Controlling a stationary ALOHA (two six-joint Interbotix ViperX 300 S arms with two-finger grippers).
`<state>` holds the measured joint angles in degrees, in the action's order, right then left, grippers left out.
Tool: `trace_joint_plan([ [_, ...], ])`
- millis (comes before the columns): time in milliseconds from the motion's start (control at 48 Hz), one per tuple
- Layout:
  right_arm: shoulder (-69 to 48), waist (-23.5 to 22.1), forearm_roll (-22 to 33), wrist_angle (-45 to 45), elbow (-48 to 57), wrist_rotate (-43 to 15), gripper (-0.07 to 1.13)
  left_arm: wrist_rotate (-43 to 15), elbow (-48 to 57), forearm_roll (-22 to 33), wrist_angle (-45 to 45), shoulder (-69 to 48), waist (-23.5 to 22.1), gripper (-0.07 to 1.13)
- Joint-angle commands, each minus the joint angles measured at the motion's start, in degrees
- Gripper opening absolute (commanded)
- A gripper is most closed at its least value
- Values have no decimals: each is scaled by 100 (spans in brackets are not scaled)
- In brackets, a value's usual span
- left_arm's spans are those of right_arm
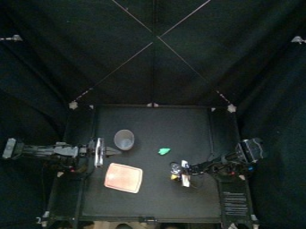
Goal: Pick the yellow can then place it on the pink plate
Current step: Place yellow can on the pink plate
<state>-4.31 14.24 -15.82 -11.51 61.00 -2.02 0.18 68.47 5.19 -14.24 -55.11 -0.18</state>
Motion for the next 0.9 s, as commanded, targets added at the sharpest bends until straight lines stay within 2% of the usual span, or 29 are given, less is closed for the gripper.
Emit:
trace_joint_plan([
  [21, -88, -18, 0, 53, -88, -18, 62, -9, -62, 9, -62, 26, -18, 17],
  [250, -158, -26, 149, 141, -686, 26, 61, -18, -62, 9, -62, 26, -18, 17],
  [458, 62, -299, 914, 413, -2039, 0, 61, -26, -62, 9, -62, 9, 97, 17],
  [542, 439, -413, 1187, 501, -2672, -18, 61, -44, -62, -9, -62, 0, 220, 17],
  [688, 1318, -536, 1327, 721, -3797, -9, 61, -53, -53, -70, -62, -35, 457, 17],
  [896, 2610, -606, 1477, 1547, -5361, -9, 61, -35, -53, -88, -62, -62, 615, 17],
])
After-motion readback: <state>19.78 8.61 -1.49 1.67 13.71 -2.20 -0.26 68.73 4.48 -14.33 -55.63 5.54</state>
